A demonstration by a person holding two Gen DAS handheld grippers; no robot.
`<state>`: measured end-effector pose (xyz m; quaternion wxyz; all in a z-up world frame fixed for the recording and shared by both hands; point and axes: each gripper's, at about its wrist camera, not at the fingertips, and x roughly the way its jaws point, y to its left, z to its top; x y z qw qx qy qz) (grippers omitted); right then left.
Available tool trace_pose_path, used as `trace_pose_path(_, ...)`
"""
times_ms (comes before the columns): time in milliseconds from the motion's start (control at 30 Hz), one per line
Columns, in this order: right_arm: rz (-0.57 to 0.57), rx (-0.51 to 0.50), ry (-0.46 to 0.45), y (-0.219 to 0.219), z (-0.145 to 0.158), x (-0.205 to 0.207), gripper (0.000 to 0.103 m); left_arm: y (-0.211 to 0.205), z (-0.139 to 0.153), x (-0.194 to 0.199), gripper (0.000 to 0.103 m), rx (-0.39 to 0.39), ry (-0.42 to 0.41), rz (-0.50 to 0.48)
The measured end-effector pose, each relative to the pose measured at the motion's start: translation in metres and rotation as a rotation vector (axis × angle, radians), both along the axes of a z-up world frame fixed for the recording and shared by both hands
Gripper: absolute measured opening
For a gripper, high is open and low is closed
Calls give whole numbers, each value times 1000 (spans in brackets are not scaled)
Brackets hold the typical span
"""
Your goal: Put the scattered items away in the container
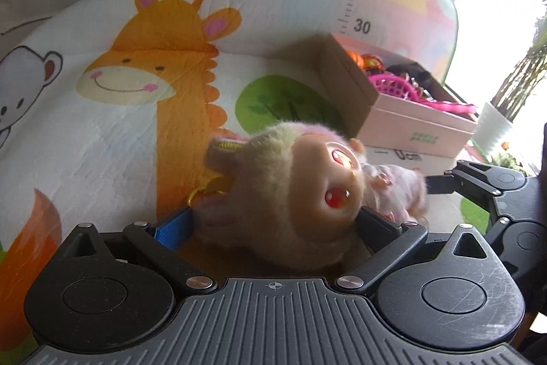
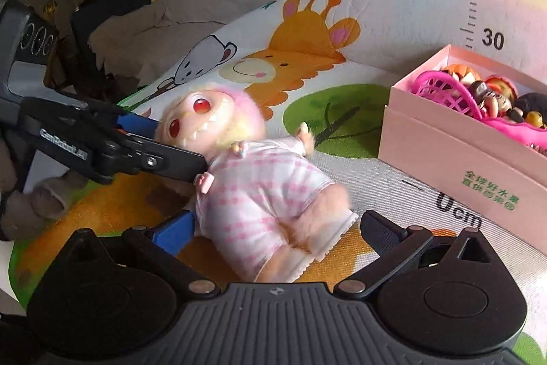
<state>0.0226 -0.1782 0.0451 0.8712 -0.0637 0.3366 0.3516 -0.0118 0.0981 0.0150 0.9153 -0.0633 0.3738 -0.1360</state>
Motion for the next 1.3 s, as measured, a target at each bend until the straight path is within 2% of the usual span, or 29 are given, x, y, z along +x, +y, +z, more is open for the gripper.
trace_pose_path(167, -74, 16, -64, -28, 19, -8, 103, 4, 12, -5, 102, -14, -43, -7)
trace_pose_path(267, -152, 71, -143, -66, 53, -14, 103, 10, 41, -11, 102, -37, -133, -9)
trace_pose_path(367, -247, 136, -176, -107, 85, -1, 103, 3, 69, 3, 102, -74, -171, -59)
trace_pose_path(467, -362, 164, -137, -137, 92, 44, 103, -29, 79, 45, 102, -62, -139, -127)
trace_pose_path(600, -502, 186, 3, -166, 70, 120, 103, -78, 69, 111, 102, -25, -52, -189)
trace_pose_path(733, -506, 252, 193, -182, 34, 175, 103, -109, 46, 163, 102, -98, 91, -256)
trace_pose_path(767, -507, 264, 215, -184, 28, 182, 103, -115, 39, 173, 102, -122, 127, -279)
trace_pose_path(867, -503, 259, 214, -180, 23, 187, 103, -127, 23, 191, 103, -174, 201, -329)
trace_pose_path(933, -499, 239, 208, -174, 24, 185, 103, -130, 20, 192, 103, -154, 207, -320)
trace_pose_path(1033, -481, 215, 200, -160, 26, 182, 103, -119, 21, 190, 103, -178, 229, -312)
trace_pose_path(1167, -411, 219, 216, -124, 30, 184, 103, -88, 23, 178, 103, -156, 254, -272)
trace_pose_path(1300, -308, 225, 254, -67, 24, 197, 103, -32, 30, 163, 103, -138, 266, -202)
